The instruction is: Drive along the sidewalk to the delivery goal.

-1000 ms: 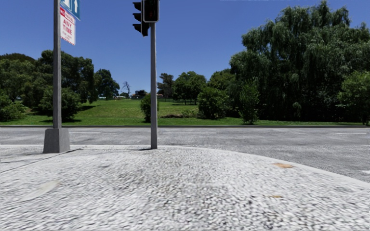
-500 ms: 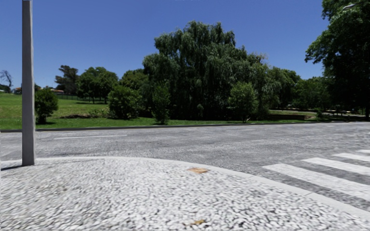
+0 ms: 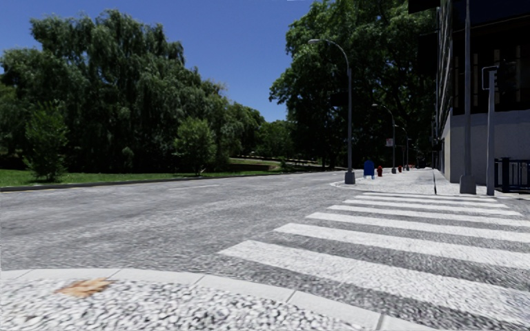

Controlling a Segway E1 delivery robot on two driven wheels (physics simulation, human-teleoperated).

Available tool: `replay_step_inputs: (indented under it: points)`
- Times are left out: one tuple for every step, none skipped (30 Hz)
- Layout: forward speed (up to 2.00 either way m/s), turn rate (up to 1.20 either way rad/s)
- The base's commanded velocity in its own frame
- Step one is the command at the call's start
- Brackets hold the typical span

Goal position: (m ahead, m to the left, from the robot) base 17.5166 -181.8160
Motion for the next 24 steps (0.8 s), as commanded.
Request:
replay_step_inputs:
  points:
    - [1.29,0.0]
    - [1.29,0.0]
    - [1.29,0.0]
    - [1.29,0.0]
    - [1.29,0.0]
    - [1.29,0.0]
    - [1.29,-0.14]
    - [1.29,-0.38]
    - [1.29,-0.38]
    - [1.29,-0.62]
    - [1.29,-0.89]
    - [1.29,-0.97]
    - [1.29,-0.97]
    - [1.29,-0.99]
    - [1.29,-0.99]
    - [1.29,-0.99]
    - [1.29,-0.99]
    - [1.29,-0.99]
    - [1.29,-0.99]
    - [1.29,-0.99]
    - [1.29,-0.62]
    - [1.29,-0.17]
    - [1.29,-0.1]
    - [1.29,-0.1]
